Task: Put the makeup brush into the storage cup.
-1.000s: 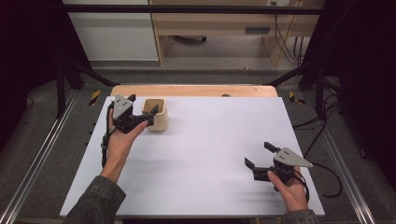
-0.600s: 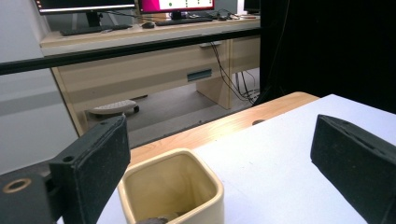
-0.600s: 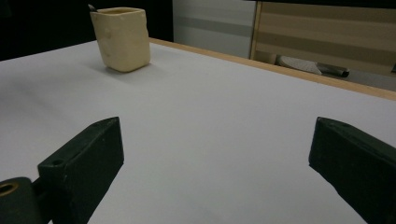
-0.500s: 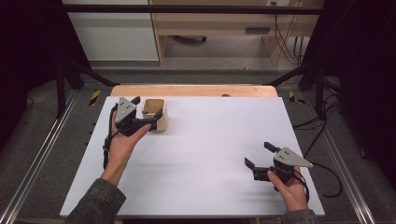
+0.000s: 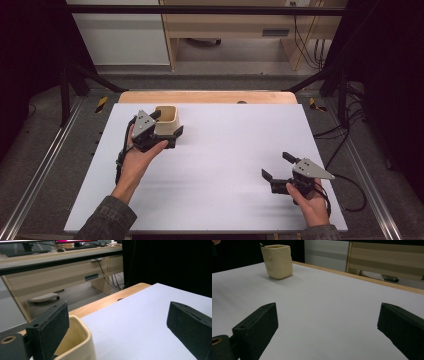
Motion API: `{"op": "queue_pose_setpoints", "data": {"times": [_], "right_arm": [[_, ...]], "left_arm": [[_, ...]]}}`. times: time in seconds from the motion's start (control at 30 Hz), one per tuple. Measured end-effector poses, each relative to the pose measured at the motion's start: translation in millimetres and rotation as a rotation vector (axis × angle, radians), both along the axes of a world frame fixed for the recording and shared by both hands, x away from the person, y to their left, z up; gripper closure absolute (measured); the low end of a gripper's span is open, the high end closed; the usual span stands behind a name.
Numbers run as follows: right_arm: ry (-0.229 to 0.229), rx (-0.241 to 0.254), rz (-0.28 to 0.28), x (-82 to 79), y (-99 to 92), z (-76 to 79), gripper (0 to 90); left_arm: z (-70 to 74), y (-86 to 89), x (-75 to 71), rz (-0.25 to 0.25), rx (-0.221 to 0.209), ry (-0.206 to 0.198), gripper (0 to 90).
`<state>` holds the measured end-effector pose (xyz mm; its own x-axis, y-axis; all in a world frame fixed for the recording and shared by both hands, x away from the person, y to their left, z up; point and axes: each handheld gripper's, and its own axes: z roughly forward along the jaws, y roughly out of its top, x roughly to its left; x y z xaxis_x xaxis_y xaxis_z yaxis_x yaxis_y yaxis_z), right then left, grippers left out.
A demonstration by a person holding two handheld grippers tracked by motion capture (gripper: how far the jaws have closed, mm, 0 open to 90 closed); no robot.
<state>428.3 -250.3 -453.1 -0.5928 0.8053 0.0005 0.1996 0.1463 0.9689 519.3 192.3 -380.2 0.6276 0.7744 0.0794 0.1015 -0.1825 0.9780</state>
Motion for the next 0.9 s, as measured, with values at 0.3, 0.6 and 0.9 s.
{"op": "queue_pose_setpoints", "data": {"times": [0.3,0.6,0.9], "right_arm": [[-0.012,-0.01,0.002,-0.1,-0.2,0.5,3.8],[-0.018,-0.017,0.007,0.0,0.0,0.4,3.8],[-0.023,-0.023,0.004,-0.5,-0.6,0.7,3.8]], "left_arm": [[-6.3,1.2,-8.7,-0.037,-0.001,0.0,4.2],[-14.5,7.0,-17.1,-0.05,0.0,0.005,4.1],[-16.0,14.3,-28.1,-0.059,-0.001,-0.006,3.3]]}}
